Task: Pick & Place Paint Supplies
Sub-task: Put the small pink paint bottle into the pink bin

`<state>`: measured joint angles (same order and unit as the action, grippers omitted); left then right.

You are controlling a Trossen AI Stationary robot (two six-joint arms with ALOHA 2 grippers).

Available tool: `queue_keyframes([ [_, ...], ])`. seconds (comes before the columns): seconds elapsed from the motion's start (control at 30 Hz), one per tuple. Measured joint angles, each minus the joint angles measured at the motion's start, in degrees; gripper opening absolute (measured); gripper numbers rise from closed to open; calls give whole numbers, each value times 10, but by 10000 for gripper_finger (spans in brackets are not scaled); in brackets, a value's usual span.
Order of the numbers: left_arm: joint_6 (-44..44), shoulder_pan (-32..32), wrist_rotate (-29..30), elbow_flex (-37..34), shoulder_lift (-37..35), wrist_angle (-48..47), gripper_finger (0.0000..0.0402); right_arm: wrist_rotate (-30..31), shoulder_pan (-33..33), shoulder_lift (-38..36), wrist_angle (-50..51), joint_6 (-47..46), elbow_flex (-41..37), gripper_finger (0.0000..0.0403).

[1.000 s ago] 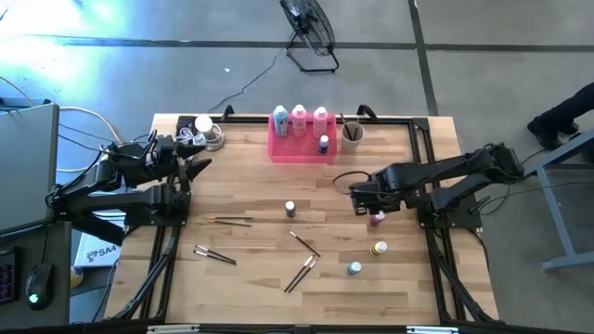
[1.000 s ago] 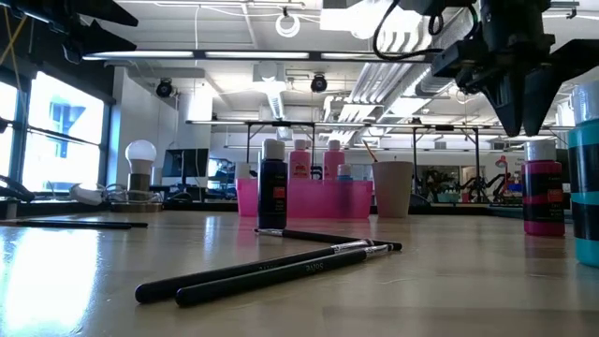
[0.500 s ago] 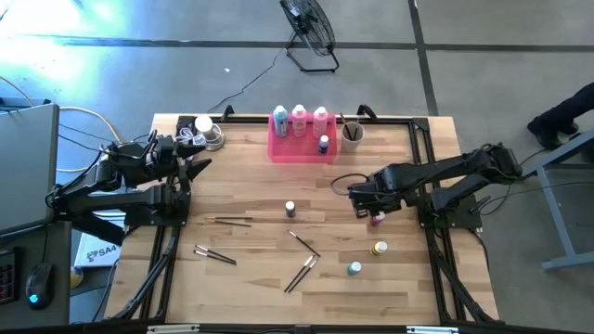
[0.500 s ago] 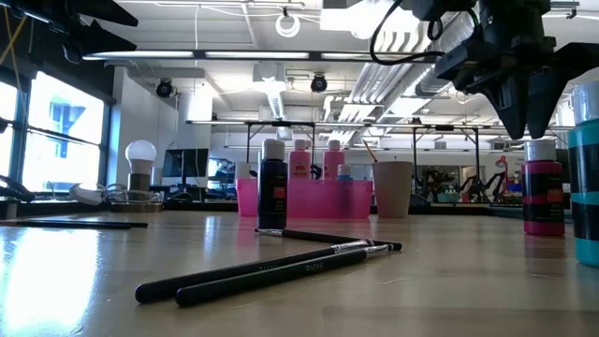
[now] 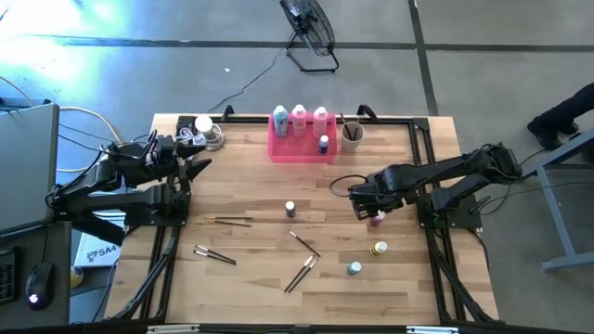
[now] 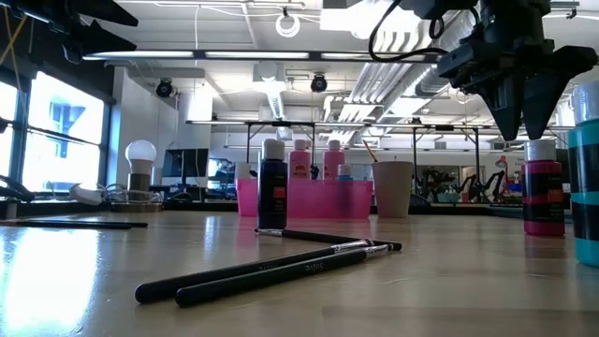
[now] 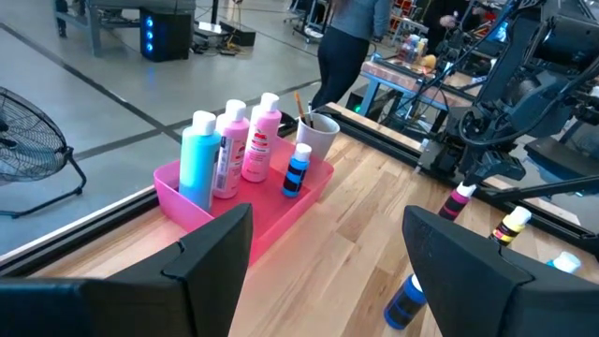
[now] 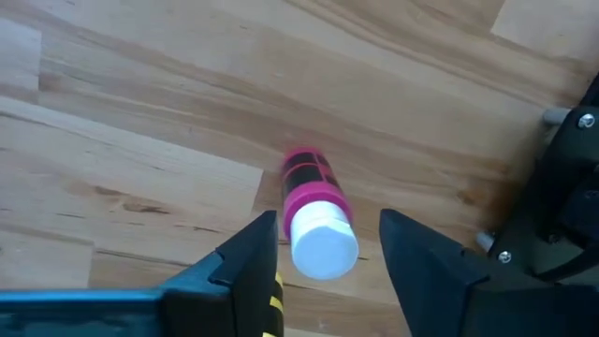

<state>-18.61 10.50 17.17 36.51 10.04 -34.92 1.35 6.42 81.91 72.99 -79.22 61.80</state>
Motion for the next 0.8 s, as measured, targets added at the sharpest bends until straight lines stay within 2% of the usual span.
queue_keyframes([
  [0.2, -14, 0, 0, 0, 0, -1, 271, 1, 0, 0, -3, 11, 0, 170],
  [0.8, -29, 0, -14, 0, 0, -38, 271, 15, 16, 0, -6, 74, 0, 171],
])
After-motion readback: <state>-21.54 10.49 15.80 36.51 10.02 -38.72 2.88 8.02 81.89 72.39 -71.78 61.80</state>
